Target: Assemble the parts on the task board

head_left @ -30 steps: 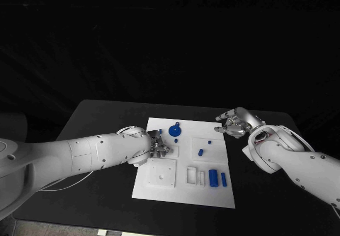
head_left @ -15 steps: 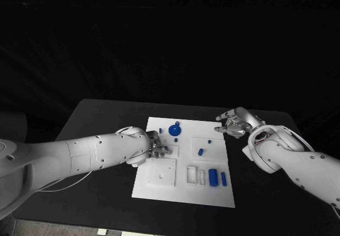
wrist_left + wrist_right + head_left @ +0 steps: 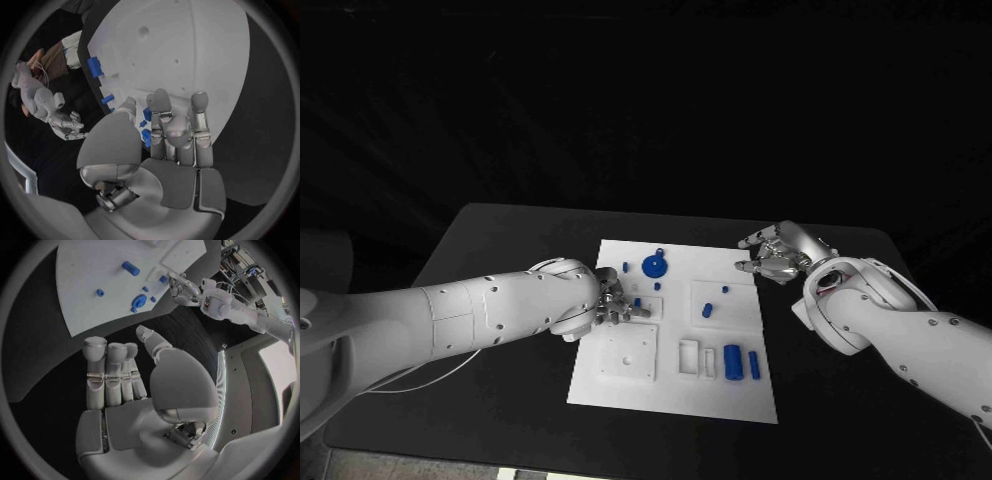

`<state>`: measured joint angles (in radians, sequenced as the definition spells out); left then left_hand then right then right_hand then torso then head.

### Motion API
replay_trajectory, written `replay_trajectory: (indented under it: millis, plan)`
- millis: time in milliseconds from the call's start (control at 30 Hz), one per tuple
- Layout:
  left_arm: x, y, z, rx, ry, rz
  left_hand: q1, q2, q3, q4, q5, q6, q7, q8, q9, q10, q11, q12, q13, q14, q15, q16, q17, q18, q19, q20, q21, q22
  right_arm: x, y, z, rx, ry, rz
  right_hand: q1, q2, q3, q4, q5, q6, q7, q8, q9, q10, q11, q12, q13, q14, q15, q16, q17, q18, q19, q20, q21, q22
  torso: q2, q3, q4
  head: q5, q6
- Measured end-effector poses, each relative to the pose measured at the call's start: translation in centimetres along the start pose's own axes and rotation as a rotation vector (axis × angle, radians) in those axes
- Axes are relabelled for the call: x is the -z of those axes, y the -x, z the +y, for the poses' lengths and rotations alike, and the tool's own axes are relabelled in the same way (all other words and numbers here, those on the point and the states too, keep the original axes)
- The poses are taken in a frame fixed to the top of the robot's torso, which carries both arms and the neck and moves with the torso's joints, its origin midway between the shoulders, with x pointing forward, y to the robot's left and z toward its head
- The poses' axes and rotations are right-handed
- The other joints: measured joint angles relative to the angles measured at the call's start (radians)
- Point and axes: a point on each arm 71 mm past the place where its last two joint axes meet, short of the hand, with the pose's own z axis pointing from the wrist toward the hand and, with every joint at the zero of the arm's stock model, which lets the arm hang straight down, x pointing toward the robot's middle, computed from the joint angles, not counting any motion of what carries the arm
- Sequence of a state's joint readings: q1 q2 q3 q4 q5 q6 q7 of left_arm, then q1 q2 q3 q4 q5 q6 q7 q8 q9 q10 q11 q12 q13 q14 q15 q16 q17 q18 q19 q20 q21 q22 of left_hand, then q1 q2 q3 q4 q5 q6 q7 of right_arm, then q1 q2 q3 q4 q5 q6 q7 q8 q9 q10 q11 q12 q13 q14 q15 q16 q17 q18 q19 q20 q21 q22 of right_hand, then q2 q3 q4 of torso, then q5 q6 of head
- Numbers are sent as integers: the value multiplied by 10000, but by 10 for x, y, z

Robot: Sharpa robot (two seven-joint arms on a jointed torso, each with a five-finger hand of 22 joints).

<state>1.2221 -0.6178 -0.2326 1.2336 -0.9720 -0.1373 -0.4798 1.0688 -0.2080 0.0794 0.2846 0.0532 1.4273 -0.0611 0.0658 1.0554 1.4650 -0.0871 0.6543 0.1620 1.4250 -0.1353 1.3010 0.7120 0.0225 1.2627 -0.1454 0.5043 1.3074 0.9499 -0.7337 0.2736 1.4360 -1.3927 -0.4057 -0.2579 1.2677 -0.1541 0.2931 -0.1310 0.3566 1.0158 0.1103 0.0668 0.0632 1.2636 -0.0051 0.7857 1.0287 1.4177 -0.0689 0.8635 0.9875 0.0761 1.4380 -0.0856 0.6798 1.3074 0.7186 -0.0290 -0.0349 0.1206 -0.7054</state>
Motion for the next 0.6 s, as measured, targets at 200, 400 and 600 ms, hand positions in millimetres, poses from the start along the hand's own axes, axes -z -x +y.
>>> replay_trajectory:
  millis: [200, 400, 600]
  plan:
    - [3, 7, -3, 231, -114, 32, 66, 67, -36, -13, 0, -56, 56, 0, -76, 0, 0, -41, -28, -35, -35, -64, -32, 0, 22, -51, -41, -1, 0, -1, 0, -7, -9, 11, 0, 0, 0, -1, 3, 0, 0, 0, 0, 0, 0, 0, 0, 0, 0, 0, 0, 1, 0, 0, 0, 0, 0, 3, 8, -9, 32]
    - [10, 29, -9, 777, -331, -107, 374, 374, 90, -324, 0, -555, 178, 0, -468, 15, 15, -358, -105, -111, -73, -411, -504, 1, -32, -105, -161, -1, 0, -1, -1, -12, -14, 11, 0, 0, -1, 0, 2, 0, 0, 0, 0, 0, 0, 0, -1, 0, 0, 0, 0, 0, 0, 0, 0, -1, -1, 7, 12, -9, 93]
    - [16, 68, -16, 1256, -453, -453, 540, 1167, 48, -1455, 213, -1658, 489, 30, -2116, 17, 196, -973, -51, -358, -5, -975, -1568, -152, -106, -102, -434, 7, 0, -1, -1, -24, -20, 5, 0, 0, -1, 0, 0, 0, 0, 0, 0, 0, 0, 0, -1, 0, 0, 0, 0, 0, 0, 0, 0, -1, 1, 13, 8, 39, 212]
